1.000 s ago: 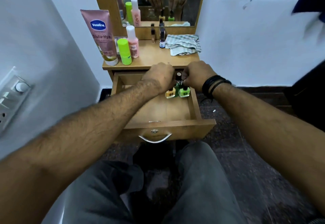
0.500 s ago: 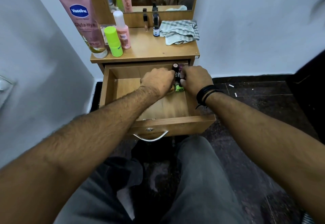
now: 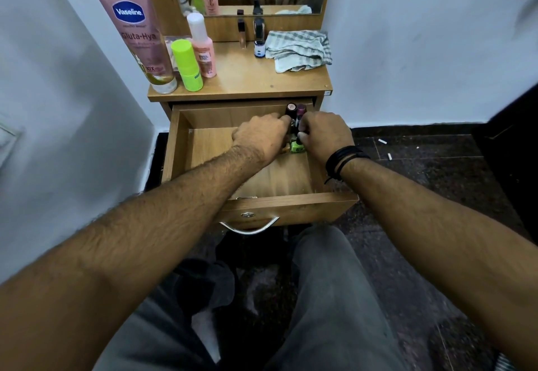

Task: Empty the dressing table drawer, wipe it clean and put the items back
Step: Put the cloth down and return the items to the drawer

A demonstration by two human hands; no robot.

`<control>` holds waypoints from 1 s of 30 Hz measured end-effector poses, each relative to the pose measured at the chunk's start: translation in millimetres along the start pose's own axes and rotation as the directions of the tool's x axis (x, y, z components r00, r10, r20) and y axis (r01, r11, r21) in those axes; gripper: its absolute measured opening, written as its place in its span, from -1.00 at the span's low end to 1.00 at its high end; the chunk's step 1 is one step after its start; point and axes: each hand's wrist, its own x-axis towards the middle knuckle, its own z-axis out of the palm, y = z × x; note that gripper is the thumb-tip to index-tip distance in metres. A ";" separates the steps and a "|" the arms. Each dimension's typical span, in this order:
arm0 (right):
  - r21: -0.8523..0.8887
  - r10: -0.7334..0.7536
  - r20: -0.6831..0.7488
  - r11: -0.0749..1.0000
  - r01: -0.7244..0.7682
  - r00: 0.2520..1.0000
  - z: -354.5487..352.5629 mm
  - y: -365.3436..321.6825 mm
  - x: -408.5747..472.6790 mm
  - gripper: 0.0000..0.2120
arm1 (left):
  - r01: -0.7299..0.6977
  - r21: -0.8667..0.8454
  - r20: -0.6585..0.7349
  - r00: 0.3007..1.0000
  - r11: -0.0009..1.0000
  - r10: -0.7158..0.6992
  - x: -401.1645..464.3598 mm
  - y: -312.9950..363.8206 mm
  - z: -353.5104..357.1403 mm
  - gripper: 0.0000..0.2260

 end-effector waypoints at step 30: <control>0.122 -0.056 -0.123 0.990 0.072 0.991 -75.9 -54.5 134.7 -0.66 | 0.125 0.082 -0.258 0.961 0.989 -0.100 132.3 -51.6 -146.7 -0.80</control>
